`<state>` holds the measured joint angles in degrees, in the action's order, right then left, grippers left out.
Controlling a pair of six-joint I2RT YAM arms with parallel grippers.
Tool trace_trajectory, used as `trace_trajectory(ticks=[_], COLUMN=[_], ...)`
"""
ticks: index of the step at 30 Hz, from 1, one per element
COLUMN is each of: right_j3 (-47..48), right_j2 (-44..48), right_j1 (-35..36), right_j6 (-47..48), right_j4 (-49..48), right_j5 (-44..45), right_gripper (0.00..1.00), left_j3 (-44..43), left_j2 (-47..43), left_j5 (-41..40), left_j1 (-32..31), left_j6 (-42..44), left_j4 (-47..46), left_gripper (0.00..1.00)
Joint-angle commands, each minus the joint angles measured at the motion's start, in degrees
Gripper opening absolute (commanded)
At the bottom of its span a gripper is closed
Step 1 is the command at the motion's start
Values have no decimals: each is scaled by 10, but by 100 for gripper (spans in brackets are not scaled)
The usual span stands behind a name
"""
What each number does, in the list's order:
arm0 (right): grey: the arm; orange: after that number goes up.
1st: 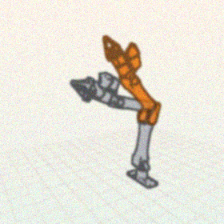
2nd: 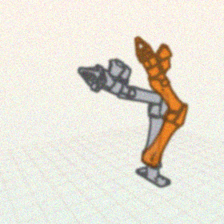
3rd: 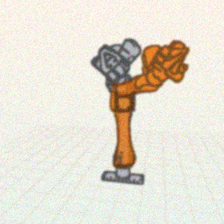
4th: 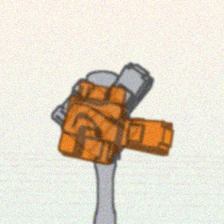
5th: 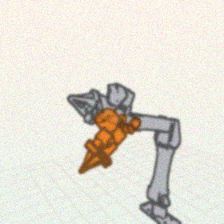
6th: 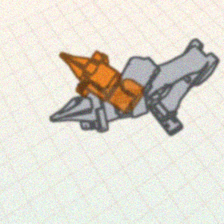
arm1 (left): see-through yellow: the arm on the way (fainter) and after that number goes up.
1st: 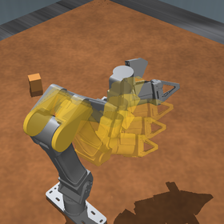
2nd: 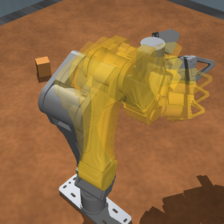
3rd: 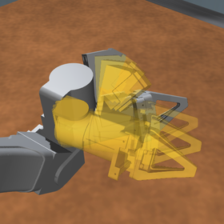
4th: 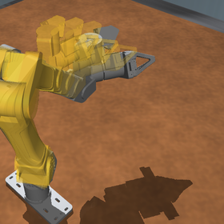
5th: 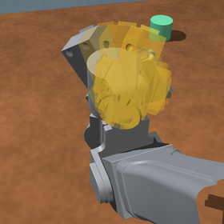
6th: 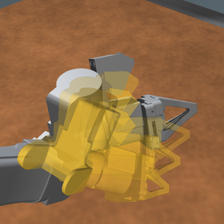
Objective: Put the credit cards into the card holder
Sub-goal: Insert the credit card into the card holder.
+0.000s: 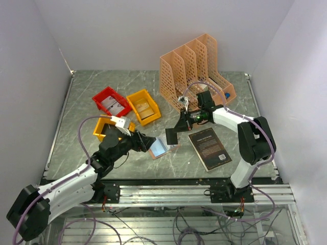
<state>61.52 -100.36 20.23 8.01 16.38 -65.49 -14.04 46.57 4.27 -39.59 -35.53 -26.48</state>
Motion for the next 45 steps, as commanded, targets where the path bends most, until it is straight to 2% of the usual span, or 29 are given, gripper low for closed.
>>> trace_trajectory(ticks=[1, 7, 12, 19, 23, 26, 32, 45], right_j3=[13, 22, 36, 94, 161, 175, 131, 136], right_j2=[-37, -57, -73, -109, -137, -150, -133, -158], right_j1=[5, 21, 23, 26, 27, 29, 34, 38], right_j6=[-52, -73, -79, -42, 29, 48, 19, 12], right_j4=[-36, -40, -29, 43, 130, 154, 96, 100], right_j5=[-1, 26, 44, 46, 17, 7, 17, 22], right_gripper=[0, 0, 0, 0, 0, 0, 0, 0], left_j3=[-4, 15, 26, 28, 45, 52, 64, 59], left_j2=[13, 44, 46, 61, 56, 41, -12, 12], left_j5=[-12, 4, -13, -38, -52, -58, -86, -126], left_j1=[-3, -3, -5, -8, -9, -12, -13, -39], left_j6=[-3, -46, -63, -75, -96, -90, -90, -109], left_j4=[29, 18, 33, 27, -5, -12, 2, 30], left_gripper=[83, 68, 63, 62, 63, 65, 75, 71])
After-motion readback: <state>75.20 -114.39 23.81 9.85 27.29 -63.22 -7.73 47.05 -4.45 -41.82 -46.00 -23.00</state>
